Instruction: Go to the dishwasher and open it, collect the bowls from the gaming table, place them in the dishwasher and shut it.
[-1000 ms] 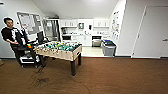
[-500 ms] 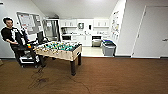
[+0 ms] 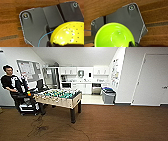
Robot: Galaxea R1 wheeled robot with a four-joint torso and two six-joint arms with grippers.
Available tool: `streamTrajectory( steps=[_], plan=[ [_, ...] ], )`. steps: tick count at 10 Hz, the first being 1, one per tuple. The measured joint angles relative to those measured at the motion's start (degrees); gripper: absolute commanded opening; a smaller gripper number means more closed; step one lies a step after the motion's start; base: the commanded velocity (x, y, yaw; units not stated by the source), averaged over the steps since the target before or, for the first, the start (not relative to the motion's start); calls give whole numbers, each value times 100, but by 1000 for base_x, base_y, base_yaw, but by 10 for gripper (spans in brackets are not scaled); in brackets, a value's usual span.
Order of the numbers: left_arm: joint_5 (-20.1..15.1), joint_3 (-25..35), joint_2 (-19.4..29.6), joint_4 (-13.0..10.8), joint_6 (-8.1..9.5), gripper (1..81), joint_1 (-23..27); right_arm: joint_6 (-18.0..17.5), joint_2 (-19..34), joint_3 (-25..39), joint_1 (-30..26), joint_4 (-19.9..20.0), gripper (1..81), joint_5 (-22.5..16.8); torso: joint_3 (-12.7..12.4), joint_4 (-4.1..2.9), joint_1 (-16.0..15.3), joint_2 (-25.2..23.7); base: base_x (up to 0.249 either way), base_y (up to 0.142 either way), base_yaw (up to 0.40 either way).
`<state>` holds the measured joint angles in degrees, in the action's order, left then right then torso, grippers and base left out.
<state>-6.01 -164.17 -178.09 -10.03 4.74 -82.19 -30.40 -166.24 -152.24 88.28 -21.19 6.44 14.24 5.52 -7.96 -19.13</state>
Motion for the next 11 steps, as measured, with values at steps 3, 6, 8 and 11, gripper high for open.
streamTrajectory(
  steps=[3,6,8,11],
  plan=[
    [41,-2,2,-2,0,10,107,0,-13,-2,-100,-2,10,32,2,0,-5,2,124,0,0],
    [30,0,0,-2,0,10,82,0,-16,-2,-52,-4,10,9,2,0,-5,4,126,0,0],
    [28,0,0,-2,0,10,63,0,-16,-7,-61,-4,10,12,0,0,-2,2,125,0,0],
    [26,0,-2,-2,0,10,74,0,-18,-7,-63,-4,10,12,0,0,-5,2,114,0,0]
  ],
)
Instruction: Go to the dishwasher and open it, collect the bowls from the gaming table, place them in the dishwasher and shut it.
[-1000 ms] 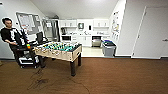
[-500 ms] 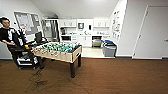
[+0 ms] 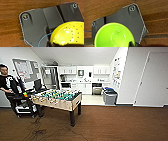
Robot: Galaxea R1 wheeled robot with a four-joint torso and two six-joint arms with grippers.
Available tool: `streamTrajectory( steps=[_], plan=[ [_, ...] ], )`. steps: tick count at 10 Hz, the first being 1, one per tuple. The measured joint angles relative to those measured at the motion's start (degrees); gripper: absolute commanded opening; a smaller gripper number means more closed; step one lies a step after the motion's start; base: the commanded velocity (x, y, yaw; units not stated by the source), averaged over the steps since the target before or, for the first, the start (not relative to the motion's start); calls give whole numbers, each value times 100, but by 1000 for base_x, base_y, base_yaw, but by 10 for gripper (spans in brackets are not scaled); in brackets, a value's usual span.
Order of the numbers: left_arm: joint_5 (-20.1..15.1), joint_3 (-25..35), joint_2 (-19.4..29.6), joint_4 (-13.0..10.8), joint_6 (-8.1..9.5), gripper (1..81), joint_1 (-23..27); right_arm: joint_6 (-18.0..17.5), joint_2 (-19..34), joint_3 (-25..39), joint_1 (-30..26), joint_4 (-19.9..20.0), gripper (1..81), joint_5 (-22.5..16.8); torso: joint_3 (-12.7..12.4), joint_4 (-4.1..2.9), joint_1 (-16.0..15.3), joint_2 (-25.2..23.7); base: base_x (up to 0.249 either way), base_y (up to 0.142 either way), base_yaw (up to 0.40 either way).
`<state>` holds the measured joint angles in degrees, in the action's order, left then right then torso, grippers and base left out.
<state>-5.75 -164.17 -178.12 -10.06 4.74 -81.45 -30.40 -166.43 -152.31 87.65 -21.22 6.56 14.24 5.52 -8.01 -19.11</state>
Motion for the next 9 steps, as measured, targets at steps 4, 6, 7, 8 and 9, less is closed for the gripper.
streamTrajectory(
  steps=[4,6,7,8,9],
  plan=[
    [-2,-2,17,0,0,10,-13,0,-30,0,9,0,10,5,2,0,0,2,101,-81,0],
    [2,0,0,0,0,10,16,0,5,-12,-22,1,10,16,2,0,-2,2,99,-85,0],
    [-2,0,0,0,0,10,2,0,0,-12,-2,0,10,2,2,0,-2,2,99,-74,0],
    [-5,0,0,0,0,10,-2,0,-11,-12,16,0,10,-9,2,0,0,2,99,0,0],
    [2,0,2,0,0,10,7,0,-6,-12,6,0,10,-2,2,0,-2,2,99,0,0]
  ],
)
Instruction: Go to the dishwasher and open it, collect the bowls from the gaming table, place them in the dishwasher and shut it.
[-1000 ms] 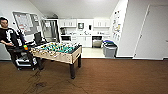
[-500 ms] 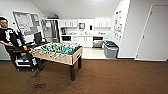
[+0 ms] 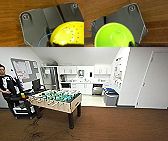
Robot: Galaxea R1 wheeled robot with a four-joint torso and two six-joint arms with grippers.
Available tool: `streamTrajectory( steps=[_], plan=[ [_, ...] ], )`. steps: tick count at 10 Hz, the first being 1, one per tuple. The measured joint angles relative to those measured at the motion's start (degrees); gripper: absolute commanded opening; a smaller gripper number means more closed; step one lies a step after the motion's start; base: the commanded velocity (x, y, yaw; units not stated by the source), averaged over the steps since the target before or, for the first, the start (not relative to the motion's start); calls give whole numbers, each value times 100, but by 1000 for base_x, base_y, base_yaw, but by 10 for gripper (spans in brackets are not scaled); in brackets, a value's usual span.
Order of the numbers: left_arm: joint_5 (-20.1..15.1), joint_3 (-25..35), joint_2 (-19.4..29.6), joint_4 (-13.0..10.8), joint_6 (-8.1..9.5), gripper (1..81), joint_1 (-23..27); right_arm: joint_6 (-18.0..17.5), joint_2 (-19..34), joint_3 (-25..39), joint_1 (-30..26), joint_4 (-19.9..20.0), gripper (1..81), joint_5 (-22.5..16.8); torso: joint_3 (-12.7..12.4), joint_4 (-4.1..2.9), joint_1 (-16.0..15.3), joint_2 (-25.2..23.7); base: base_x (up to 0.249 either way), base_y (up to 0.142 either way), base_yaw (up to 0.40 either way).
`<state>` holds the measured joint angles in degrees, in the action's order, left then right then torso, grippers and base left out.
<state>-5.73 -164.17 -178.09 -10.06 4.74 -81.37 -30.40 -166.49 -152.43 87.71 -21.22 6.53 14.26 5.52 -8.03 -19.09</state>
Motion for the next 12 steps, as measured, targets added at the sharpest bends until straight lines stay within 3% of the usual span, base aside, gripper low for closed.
streamTrajectory(
  steps=[12],
  plan=[
    [2,17,-30,0,0,10,6,0,6,-33,-28,0,10,-6,0,0,0,2,150,0,0]
  ],
)
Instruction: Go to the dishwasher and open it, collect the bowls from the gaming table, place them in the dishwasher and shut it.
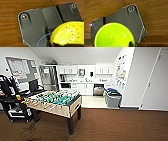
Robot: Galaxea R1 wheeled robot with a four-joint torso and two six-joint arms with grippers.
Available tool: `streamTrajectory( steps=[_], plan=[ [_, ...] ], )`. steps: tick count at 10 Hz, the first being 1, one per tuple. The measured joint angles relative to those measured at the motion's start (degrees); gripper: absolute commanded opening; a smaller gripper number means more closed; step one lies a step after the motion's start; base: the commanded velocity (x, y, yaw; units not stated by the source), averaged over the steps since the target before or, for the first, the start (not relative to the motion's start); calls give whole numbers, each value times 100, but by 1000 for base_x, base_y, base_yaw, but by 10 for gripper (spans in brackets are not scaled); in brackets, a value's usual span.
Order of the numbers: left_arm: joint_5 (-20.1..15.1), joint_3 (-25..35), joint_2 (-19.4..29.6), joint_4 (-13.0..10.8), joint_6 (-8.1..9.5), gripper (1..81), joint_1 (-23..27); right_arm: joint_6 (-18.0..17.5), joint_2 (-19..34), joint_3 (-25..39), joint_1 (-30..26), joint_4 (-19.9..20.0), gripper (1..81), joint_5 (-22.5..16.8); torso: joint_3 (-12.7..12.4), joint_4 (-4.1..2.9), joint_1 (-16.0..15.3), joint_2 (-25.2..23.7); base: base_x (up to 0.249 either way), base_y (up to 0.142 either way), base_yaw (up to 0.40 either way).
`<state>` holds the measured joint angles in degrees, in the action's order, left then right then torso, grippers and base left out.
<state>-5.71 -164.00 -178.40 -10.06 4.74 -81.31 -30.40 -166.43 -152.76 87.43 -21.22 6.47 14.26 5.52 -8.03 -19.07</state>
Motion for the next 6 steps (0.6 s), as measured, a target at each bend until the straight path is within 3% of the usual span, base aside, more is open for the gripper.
streamTrajectory(
  steps=[4,6],
  plan=[
    [-2,-2,15,0,0,10,-22,0,-15,2,13,-2,10,9,0,0,0,-2,177,0,0],
    [-7,-2,12,0,0,10,-27,0,-17,2,17,0,10,2,0,0,2,-2,177,-64,0]
  ],
)
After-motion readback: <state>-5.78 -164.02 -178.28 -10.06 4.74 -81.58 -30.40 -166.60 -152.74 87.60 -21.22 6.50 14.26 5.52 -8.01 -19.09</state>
